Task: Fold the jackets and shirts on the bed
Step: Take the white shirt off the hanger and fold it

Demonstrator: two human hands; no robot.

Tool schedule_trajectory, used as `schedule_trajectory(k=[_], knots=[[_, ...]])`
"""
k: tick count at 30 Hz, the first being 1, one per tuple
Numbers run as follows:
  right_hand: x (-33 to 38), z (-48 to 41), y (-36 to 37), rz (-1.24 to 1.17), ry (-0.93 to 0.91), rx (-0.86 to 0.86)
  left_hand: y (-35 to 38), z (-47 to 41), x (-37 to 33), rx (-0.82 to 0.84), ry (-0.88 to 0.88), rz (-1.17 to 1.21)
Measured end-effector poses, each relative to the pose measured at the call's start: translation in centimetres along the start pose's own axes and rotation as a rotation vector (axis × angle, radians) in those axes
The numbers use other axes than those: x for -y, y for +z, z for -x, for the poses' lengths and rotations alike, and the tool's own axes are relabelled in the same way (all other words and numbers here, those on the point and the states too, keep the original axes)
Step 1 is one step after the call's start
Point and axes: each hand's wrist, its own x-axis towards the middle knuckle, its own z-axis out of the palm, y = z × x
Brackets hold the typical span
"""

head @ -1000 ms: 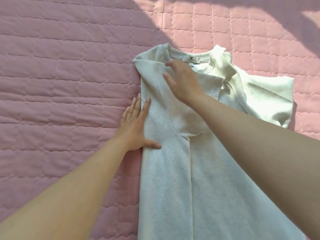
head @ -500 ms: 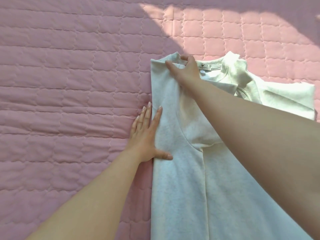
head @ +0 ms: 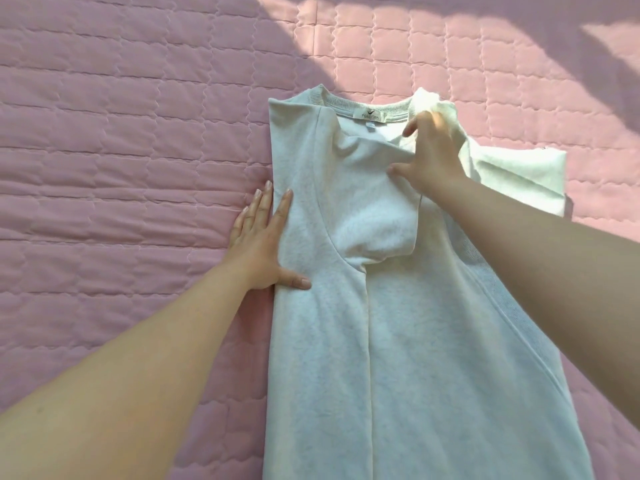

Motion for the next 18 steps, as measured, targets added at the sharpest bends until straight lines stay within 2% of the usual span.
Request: schedule_trajectory(k=[2, 4, 6, 8, 10, 12, 13, 16, 18], knots=[[-0.7, 1.0, 0.1, -0.150, 0.187, 0.010, -0.2, 0.3, -0.6, -0.006, -0.021, -0.017], [-1.2, 2.3, 0.3, -0.374, 0.388, 0.132, -0.2, 0.8, -1.0, 0.004, -0.021, -0.064], [-1.5, 3.3, 0.4, -0.565, 0.460, 0.205, -0.2, 1.5, -1.4, 0.008, -0.003, -0.122], [-1.8, 3.9, 0.3, -0.625, 0.459, 0.071, 0.1, 2.3, -1.7, -0.044, 0.035, -0.176], [-2.5, 3.9, -0.1, -0.593, 0.456, -0.157, 0.4, 2.9, -2.0, -0.114, 0.102, -0.232], [-2.8, 4.4, -0.6, -0.489, 0.391, -0.255, 0.7, 3.3, -2.5, -0.113, 0.175, -0.240], [-2.8, 5.0, -0.5, -0.441, 0.291, -0.252, 1.0, 3.4, -2.9, -0.114, 0.206, -0.225], [-1.4, 8.3, 1.0, -0.344, -0.056, -0.161, 1.7, 3.6, -4.7, -0.129, 0.231, -0.123], [-1.6, 10.6, 2.5, -0.250, -0.112, -0.080, 2.5, 3.3, -6.0, -0.043, 0.185, -0.093]])
